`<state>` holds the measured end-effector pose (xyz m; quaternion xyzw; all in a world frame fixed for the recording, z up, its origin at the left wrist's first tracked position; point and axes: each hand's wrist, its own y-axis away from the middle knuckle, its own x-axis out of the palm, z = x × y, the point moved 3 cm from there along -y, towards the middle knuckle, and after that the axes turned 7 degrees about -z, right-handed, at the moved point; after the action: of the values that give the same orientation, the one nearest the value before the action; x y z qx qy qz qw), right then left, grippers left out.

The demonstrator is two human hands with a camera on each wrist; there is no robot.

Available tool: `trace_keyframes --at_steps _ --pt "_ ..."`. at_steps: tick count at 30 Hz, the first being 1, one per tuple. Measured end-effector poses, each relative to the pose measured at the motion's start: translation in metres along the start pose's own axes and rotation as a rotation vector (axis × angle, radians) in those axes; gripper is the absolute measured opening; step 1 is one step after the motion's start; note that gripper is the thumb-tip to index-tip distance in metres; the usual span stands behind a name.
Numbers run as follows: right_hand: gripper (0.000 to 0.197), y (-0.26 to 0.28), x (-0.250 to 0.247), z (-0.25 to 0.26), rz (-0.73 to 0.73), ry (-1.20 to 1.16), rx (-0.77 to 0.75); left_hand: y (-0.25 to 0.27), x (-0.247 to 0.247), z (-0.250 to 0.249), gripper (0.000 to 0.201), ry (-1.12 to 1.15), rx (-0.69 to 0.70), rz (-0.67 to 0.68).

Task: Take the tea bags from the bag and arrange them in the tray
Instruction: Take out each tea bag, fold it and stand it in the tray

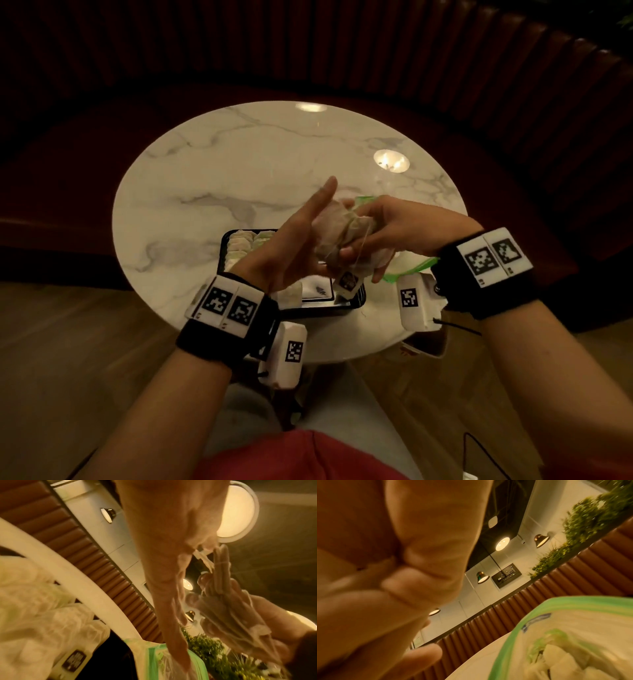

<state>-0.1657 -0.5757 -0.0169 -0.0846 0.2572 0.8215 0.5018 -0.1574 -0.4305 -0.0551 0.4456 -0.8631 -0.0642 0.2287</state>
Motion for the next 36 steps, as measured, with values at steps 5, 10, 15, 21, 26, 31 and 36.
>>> trace_keyframes --at_steps 5,10,15,21,26,31,36 --pt "0.017 -0.024 0.021 0.018 0.198 0.167 0.041 0.015 -0.015 0.017 0.054 0.045 -0.112 0.038" --pt "0.033 -0.048 0.038 0.027 0.299 0.251 0.074 0.018 -0.029 0.029 0.054 0.226 -0.164 -0.016" --pt "0.037 -0.068 0.045 0.031 0.212 0.315 0.09 0.015 -0.045 0.036 0.05 0.341 -0.137 -0.117" --pt "0.056 -0.077 0.042 0.028 0.039 0.249 0.093 0.021 -0.054 0.033 0.041 0.397 -0.12 -0.185" --pt "0.048 -0.06 0.038 0.029 -0.121 0.226 0.063 0.021 -0.064 0.032 0.057 0.459 -0.08 -0.245" --pt "0.031 -0.06 0.04 0.015 -0.242 -0.137 0.076 0.024 -0.066 0.03 0.071 0.515 -0.053 -0.275" --pt "0.023 -0.059 0.038 0.009 -0.308 -0.213 0.029 0.024 -0.064 0.028 0.056 0.44 0.009 -0.329"
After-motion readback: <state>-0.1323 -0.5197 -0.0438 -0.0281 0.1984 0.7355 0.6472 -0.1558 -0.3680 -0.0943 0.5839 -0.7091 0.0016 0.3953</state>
